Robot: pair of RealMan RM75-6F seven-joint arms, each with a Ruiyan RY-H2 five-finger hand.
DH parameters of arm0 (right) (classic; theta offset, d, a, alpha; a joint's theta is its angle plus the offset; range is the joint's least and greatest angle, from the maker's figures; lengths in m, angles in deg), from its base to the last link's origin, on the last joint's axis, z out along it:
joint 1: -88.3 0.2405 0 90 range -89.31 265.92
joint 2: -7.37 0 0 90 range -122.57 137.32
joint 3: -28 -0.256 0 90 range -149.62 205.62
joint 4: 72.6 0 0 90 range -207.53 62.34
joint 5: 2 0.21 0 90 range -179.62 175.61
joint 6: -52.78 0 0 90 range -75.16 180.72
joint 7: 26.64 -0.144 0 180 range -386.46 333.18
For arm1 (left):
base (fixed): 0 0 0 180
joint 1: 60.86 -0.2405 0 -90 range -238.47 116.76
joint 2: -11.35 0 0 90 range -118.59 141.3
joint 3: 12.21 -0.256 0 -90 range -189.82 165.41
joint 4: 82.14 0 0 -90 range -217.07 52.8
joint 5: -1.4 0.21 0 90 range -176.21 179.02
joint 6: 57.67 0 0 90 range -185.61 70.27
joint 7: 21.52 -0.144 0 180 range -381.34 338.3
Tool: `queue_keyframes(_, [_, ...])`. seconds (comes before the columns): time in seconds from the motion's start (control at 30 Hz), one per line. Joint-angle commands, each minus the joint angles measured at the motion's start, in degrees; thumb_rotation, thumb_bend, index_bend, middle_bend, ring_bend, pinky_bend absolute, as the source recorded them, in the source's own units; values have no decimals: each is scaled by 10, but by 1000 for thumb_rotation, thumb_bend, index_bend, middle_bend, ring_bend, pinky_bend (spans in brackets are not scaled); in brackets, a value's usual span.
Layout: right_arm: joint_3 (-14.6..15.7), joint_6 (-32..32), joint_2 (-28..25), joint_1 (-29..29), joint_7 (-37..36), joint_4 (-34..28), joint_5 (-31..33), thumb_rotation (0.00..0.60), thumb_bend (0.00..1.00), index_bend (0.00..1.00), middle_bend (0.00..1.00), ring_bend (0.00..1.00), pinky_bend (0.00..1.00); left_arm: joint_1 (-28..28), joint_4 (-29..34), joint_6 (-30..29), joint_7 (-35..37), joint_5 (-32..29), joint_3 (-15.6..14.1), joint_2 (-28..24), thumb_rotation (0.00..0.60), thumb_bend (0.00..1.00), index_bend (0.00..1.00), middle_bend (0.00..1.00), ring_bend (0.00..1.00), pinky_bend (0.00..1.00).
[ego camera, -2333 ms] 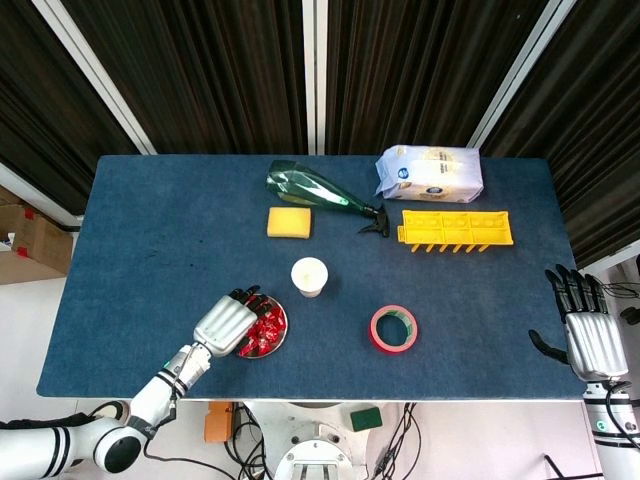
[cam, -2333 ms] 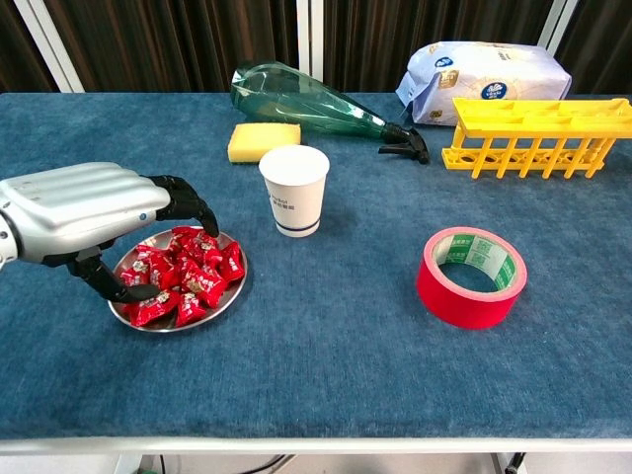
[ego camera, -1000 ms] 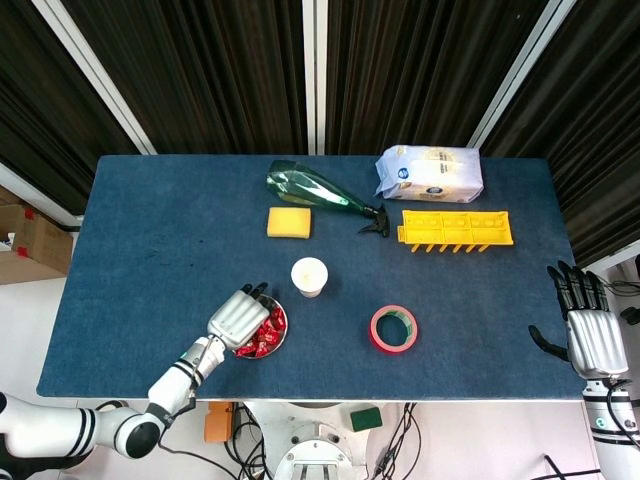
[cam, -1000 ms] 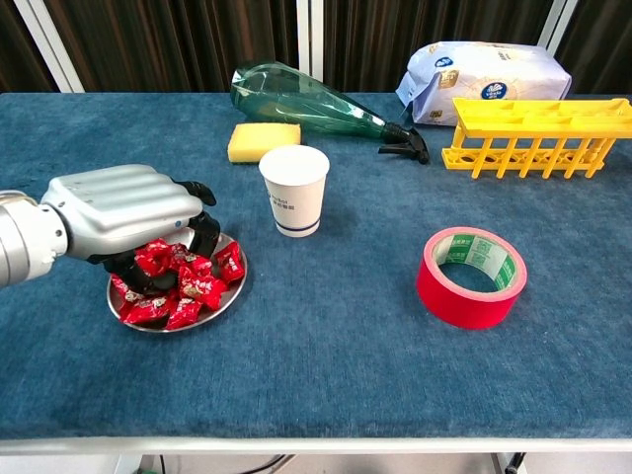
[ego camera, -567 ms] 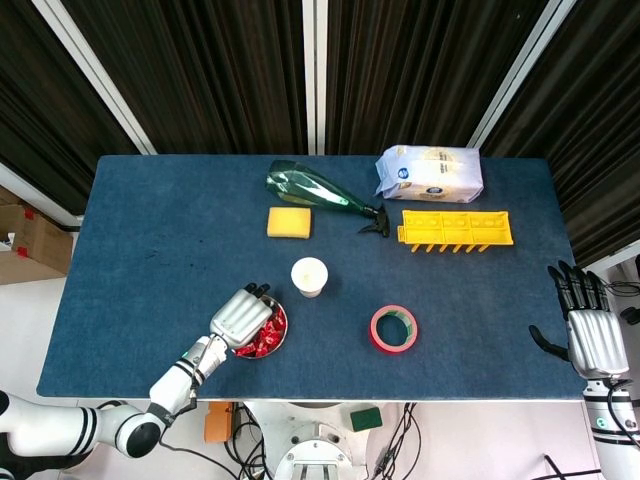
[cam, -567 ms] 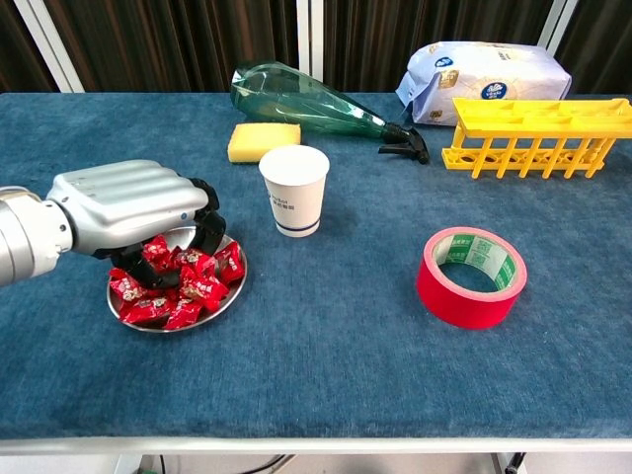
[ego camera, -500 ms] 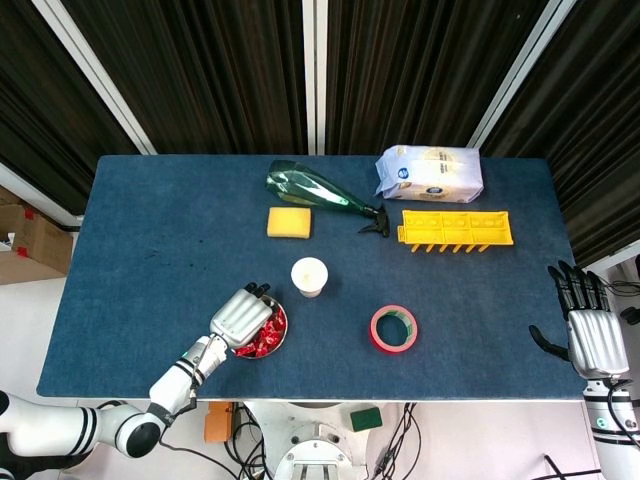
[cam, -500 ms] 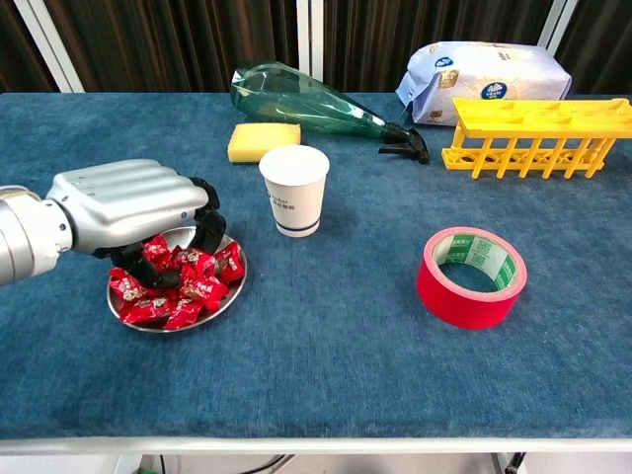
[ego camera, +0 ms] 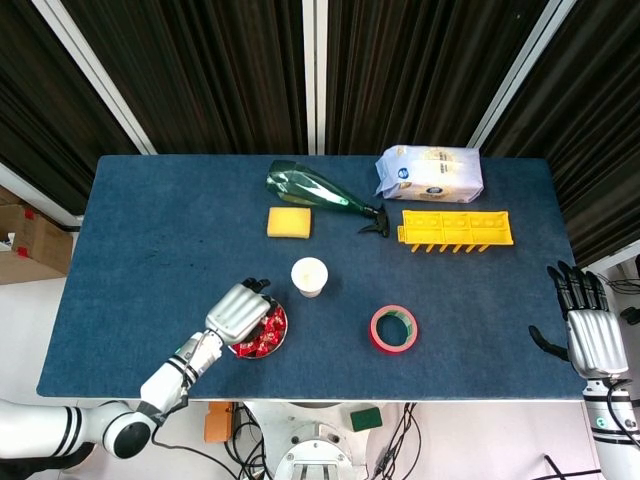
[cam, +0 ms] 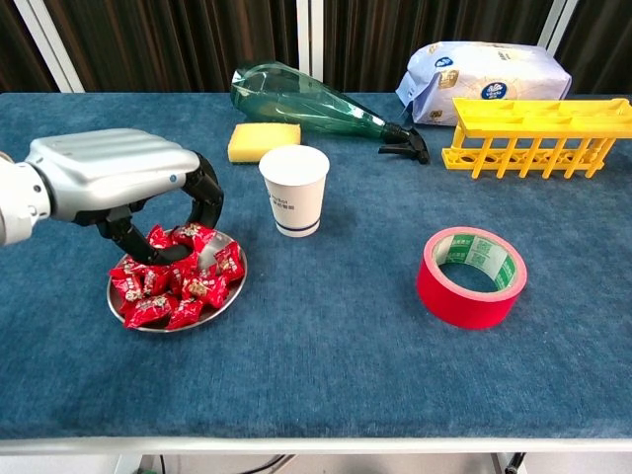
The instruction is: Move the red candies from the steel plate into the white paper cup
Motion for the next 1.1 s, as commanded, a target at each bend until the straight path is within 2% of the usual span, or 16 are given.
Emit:
queue_keyframes(0.03, [0, 0, 0, 0, 1, 0, 0, 600, 226, 0, 0, 0, 0, 7, 21, 0, 7, -2, 14, -23, 600, 367, 571, 535, 179, 262])
queue_keyframes(0.2, [1, 1, 0, 0, 3, -1, -2, 600, 226, 0, 0, 0, 0, 28, 55, 7, 5, -21, 43, -55, 600, 366, 572, 535, 179, 263])
queue_keyframes(0.33, [1, 1, 1, 1, 3, -1, -1, 600, 226, 0, 0, 0, 0, 60, 72, 23, -5, -60, 73, -67, 600, 366, 572, 535, 179, 262])
queue_keyframes(0.47, [1, 0, 0, 0, 3, -2, -1, 600, 226, 0, 0, 0, 0, 101, 57, 47, 9, -127, 110, -53, 600, 366, 570, 535, 179, 262])
queue_keyframes(0.57, [2, -2, -1, 0, 0, -2, -4, 600, 226, 0, 0, 0, 0, 134, 28, 54, 1, -159, 125, -28, 600, 366, 570, 535, 179, 257])
queue_keyframes(0.87, [2, -6, -8, -2, -15, -2, -8, 600, 226, 0, 0, 0, 0, 203, -36, 43, -41, -241, 123, 36, 600, 366, 569, 535, 179, 254])
queue_keyframes(1.1, [5, -6, -11, -3, -21, -3, -13, 600, 226, 0, 0, 0, 0, 224, -63, 23, -55, -260, 109, 58, 600, 367, 568, 524, 179, 253])
